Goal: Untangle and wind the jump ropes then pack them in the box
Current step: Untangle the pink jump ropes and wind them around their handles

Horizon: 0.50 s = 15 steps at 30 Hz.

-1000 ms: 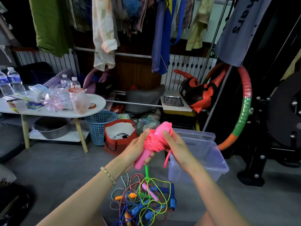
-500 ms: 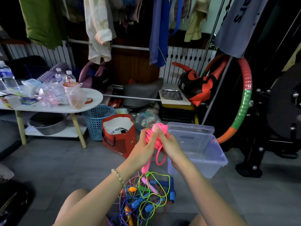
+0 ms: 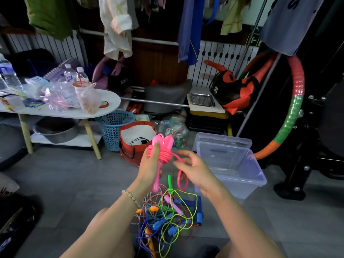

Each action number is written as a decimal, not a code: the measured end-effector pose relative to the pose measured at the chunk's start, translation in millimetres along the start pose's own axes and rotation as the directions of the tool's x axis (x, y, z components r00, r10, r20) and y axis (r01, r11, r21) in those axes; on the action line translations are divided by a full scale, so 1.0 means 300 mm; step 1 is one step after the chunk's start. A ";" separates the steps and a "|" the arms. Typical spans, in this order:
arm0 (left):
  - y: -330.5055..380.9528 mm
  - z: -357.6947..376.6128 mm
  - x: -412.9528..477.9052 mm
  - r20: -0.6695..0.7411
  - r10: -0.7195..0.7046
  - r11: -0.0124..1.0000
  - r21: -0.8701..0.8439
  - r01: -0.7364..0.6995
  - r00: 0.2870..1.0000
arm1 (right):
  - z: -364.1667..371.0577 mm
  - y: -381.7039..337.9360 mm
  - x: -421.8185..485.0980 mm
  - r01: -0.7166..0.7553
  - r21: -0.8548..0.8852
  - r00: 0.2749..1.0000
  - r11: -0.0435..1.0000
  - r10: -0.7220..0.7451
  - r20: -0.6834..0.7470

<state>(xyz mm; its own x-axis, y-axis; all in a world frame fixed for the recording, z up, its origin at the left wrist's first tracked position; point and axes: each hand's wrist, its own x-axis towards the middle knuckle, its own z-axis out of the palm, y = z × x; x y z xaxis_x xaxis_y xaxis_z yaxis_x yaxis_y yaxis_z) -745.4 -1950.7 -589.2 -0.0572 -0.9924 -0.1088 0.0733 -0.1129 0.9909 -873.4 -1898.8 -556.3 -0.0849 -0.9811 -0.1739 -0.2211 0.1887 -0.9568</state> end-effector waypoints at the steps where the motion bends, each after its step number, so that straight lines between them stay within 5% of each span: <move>1: -0.002 -0.011 0.006 -0.006 0.019 1.000 0.009 -0.019 1.000 | -0.011 0.003 0.001 0.008 -0.036 1.000 0.999 -0.008 -0.001; 10: -0.020 -0.041 -0.019 0.063 0.059 0.977 0.201 -0.070 0.996 | -0.037 -0.078 -0.042 0.217 0.113 0.961 0.970 -0.233 0.152; 15: -0.013 -0.030 -0.047 0.136 0.038 0.932 0.352 -0.084 0.990 | -0.047 -0.129 -0.044 0.309 -0.113 0.934 0.944 -0.278 0.224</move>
<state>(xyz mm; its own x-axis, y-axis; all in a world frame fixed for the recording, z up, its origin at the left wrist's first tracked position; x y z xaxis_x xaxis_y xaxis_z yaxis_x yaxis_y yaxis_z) -735.8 -1936.8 -592.3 -0.1896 -0.9801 -0.0592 -0.2776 -0.0044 0.9607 -877.4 -1892.7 -513.7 0.2000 -0.9784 0.0518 -0.3444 -0.1197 -0.9311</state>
